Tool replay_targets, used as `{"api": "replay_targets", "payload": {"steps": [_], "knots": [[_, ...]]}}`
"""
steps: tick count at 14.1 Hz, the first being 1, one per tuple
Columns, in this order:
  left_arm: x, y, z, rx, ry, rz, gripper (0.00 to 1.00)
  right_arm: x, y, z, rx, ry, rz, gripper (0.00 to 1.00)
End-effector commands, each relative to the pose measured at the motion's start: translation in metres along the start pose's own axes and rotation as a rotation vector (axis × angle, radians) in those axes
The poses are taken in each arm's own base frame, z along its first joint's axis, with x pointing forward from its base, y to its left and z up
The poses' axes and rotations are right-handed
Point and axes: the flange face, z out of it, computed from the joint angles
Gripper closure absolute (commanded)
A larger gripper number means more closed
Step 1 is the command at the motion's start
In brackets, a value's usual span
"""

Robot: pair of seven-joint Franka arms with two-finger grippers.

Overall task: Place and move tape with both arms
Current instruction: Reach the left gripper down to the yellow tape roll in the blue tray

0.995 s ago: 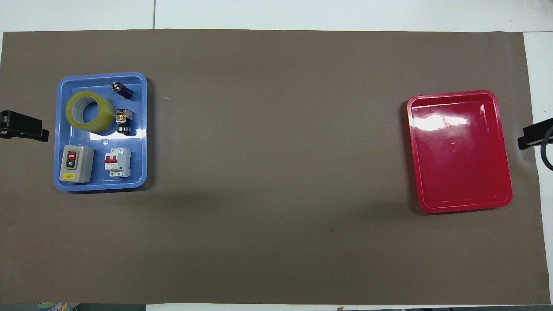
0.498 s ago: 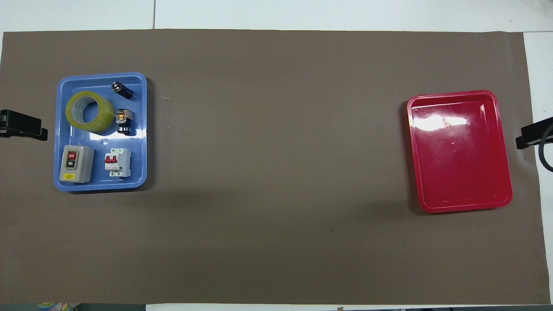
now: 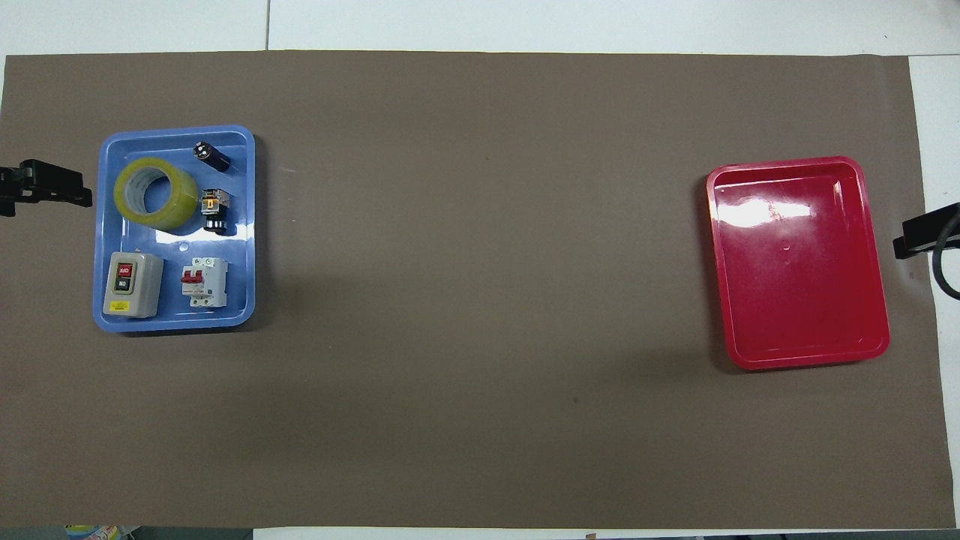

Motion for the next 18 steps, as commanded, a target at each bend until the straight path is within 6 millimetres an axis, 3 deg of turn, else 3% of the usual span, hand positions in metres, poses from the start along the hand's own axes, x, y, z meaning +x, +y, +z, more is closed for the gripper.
{"api": "replay_targets", "payload": {"steps": [1,3,8,12,17,18], "knots": [[0.020,-0.021,0.047,0.019,-0.009,-0.012,0.00,-0.005,-0.003,-0.001,0.017,0.016,-0.018,0.00],[0.031,-0.024,0.089,0.018,-0.003,-0.019,0.00,-0.005,-0.004,-0.001,0.017,0.016,-0.018,0.00],[0.031,-0.036,0.167,0.017,0.047,-0.082,0.00,-0.005,-0.009,-0.001,0.016,0.015,-0.030,0.00],[0.033,-0.038,0.200,0.014,0.029,-0.139,0.00,-0.005,-0.010,-0.001,0.016,0.016,-0.030,0.00],[0.027,-0.047,0.217,0.014,0.049,-0.149,0.07,-0.005,-0.011,-0.001,0.016,0.015,-0.032,0.00],[0.026,-0.048,0.221,0.014,0.054,-0.143,0.14,-0.006,-0.011,-0.001,0.016,0.015,-0.032,0.00]]}}
